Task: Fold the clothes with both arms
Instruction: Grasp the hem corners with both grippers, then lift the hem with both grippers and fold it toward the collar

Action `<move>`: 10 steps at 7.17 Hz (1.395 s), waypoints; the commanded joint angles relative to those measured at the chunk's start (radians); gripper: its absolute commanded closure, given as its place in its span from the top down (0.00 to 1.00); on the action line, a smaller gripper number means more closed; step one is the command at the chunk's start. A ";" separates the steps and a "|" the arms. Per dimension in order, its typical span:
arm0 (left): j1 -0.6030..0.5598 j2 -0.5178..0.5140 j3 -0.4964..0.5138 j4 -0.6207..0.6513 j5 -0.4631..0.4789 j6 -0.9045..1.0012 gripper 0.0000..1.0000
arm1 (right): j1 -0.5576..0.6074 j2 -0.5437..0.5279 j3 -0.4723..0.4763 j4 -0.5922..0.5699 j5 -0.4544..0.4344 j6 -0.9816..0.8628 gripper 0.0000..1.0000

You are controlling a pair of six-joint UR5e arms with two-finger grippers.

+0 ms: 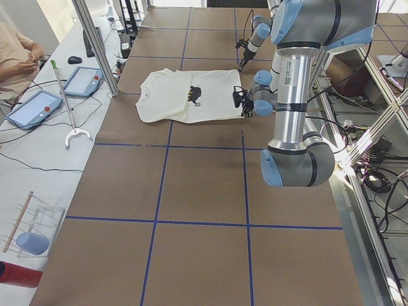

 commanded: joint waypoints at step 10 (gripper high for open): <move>-0.296 -0.201 -0.440 0.603 -0.271 0.320 0.00 | 0.248 0.197 0.504 -0.532 0.266 -0.245 0.00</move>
